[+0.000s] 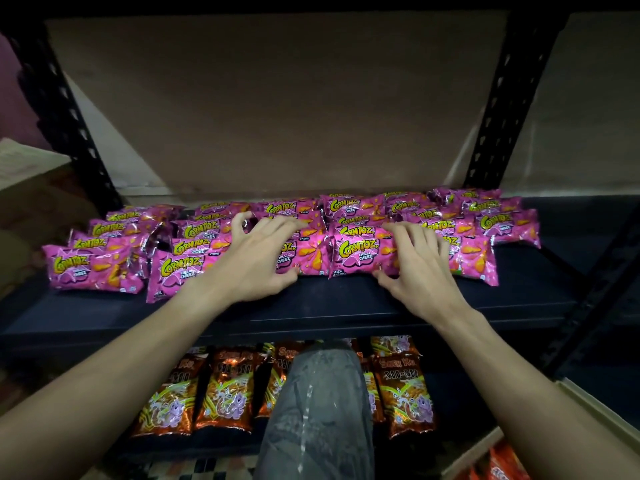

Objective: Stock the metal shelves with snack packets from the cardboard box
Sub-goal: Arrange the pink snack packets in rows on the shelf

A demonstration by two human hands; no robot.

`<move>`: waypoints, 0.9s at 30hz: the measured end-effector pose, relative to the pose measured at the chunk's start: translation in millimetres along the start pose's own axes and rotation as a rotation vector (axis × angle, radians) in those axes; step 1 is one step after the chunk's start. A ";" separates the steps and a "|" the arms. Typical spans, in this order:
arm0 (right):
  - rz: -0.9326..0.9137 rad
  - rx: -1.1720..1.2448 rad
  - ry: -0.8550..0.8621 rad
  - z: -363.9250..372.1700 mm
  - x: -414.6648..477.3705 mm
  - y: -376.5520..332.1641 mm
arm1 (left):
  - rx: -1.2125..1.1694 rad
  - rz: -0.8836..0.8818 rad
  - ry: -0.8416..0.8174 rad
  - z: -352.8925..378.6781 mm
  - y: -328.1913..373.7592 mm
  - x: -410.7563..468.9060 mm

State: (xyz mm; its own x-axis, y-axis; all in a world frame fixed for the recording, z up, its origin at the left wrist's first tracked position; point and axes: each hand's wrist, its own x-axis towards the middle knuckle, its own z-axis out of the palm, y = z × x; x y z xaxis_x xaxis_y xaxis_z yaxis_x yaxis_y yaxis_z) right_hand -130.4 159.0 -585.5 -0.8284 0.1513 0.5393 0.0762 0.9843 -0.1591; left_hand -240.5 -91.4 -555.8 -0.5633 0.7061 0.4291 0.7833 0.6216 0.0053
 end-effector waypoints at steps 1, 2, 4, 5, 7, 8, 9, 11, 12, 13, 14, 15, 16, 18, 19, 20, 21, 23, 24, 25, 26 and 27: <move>-0.002 -0.005 -0.013 -0.5 -1.2 -0.2 | -0.009 0.000 0.014 -0.4 0.0 -1.2; 0.001 -0.008 -0.023 -1.3 -2.2 -1.0 | -0.015 0.002 0.027 -1.7 -0.1 -2.7; 0.004 -0.007 -0.035 -1.7 -3.6 -2.4 | -0.035 0.005 0.048 -4.2 -0.8 -6.9; -0.001 0.000 -0.036 -1.7 -3.9 -4.1 | -0.051 0.002 0.059 -6.3 -2.2 -10.2; -0.016 0.017 -0.035 -2.9 -2.9 -9.5 | -0.073 -0.020 0.087 -13.0 -8.7 -17.9; -0.027 0.025 -0.031 -3.1 -1.7 -13.7 | -0.072 -0.044 0.098 -17.7 -14.6 -23.1; -0.034 0.033 -0.027 -2.9 -0.7 -16.8 | -0.066 -0.071 0.102 -22.7 -20.9 -27.4; -0.050 0.045 -0.033 -1.5 1.2 -24.3 | -0.041 -0.133 0.086 -33.4 -36.2 -39.7; -0.063 0.046 -0.042 0.1 2.4 -29.1 | -0.022 -0.157 0.069 -39.0 -44.1 -47.6; -0.069 0.045 -0.052 0.9 2.6 -31.8 | 0.003 -0.172 0.041 -43.0 -49.8 -53.2; -0.080 0.049 -0.056 2.6 3.4 -36.4 | 0.035 -0.188 0.000 -47.2 -55.7 -60.7; -0.085 0.054 -0.057 3.2 4.0 -38.6 | 0.069 -0.195 -0.049 -48.9 -59.4 -64.5; -0.094 0.063 -0.056 4.9 5.4 -43.2 | 0.101 -0.202 -0.095 -50.7 -64.3 -69.7; -0.097 0.069 -0.065 5.8 7.1 -48.6 | 0.137 -0.199 -0.150 -49.9 -70.5 -73.4; -0.097 0.071 -0.066 6.6 9.1 -52.9 | 0.148 -0.199 -0.162 -50.2 -74.1 -75.6; -0.094 0.070 -0.060 6.3 10.2 -54.8 | 0.161 -0.198 -0.173 -48.9 -76.4 -75.5; -0.095 0.072 -0.051 6.7 11.9 -58.4 | 0.173 -0.203 -0.183 -47.7 -79.3 -76.9; -0.104 0.078 -0.040 7.0 14.1 -63.7 | 0.169 -0.205 -0.175 -44.0 -83.9 -77.7; -0.107 0.082 -0.039 6.5 14.4 -64.9 | 0.162 -0.202 -0.155 -42.1 -85.3 -76.8; -0.111 0.085 -0.040 6.7 15.5 -67.3 | 0.157 -0.203 -0.133 -40.8 -87.3 -76.9; -0.110 0.085 -0.042 6.2 16.2 -68.2 | 0.162 -0.201 -0.111 -39.5 -88.6 -75.9; -0.108 0.084 -0.043 6.0 17.1 -68.9 | 0.172 -0.201 -0.093 -37.9 -90.0 -75.0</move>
State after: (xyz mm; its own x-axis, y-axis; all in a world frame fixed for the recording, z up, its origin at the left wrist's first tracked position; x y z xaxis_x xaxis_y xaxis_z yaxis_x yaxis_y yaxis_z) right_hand -153.2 93.2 -570.3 -0.8525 0.0389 0.5213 -0.0600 0.9834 -0.1714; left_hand -258.8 -213.2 -554.2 -0.7307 0.5860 0.3503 0.6017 0.7952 -0.0753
